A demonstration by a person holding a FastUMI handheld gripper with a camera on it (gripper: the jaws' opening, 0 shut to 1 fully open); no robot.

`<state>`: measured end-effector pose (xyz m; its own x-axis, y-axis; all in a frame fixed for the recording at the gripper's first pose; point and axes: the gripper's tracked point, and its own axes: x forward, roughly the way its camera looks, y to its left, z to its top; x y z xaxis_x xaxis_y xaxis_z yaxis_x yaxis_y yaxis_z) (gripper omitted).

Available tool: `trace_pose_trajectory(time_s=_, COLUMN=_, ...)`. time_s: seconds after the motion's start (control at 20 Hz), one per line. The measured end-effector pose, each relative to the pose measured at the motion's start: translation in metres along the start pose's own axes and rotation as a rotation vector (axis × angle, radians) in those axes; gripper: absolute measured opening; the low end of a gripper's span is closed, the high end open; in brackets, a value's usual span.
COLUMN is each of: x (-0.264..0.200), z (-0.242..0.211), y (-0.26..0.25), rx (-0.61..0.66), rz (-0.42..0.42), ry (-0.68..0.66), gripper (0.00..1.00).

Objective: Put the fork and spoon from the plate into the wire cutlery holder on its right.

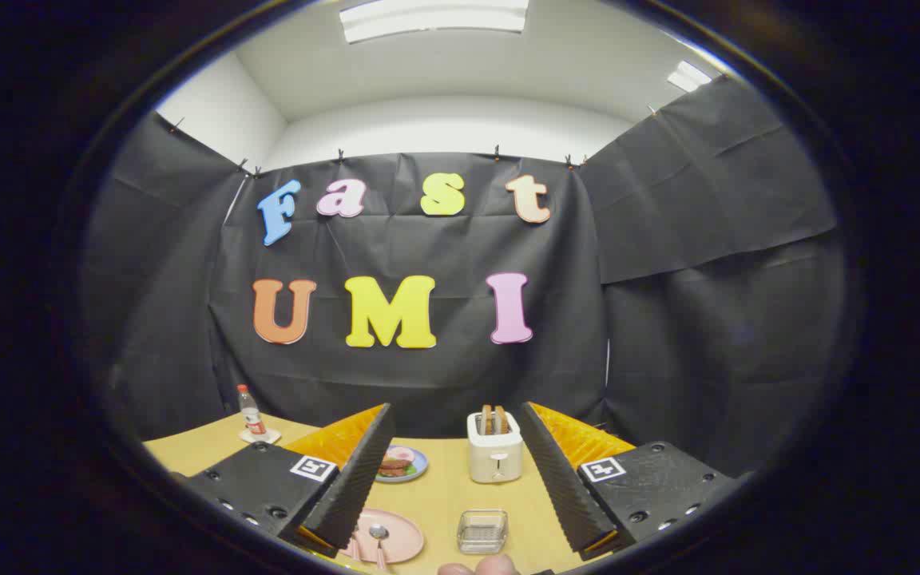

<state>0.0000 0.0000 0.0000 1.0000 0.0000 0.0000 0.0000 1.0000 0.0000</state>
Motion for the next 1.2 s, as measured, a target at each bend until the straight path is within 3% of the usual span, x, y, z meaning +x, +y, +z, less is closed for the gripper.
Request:
trace_pose_trajectory(time_s=0.8, x=-0.031, z=-0.043, y=0.036, rx=-0.052, rz=0.094, ry=0.072, gripper=0.95)
trace_pose_trajectory(time_s=1.0, x=-0.05, z=-0.093, y=0.049, rx=-0.03, rz=0.129, ry=0.143, gripper=0.95)
trace_pose_trajectory(time_s=1.2, x=-0.074, z=-0.188, y=0.061, rx=-0.071, rz=0.181, ry=0.266, gripper=0.95)
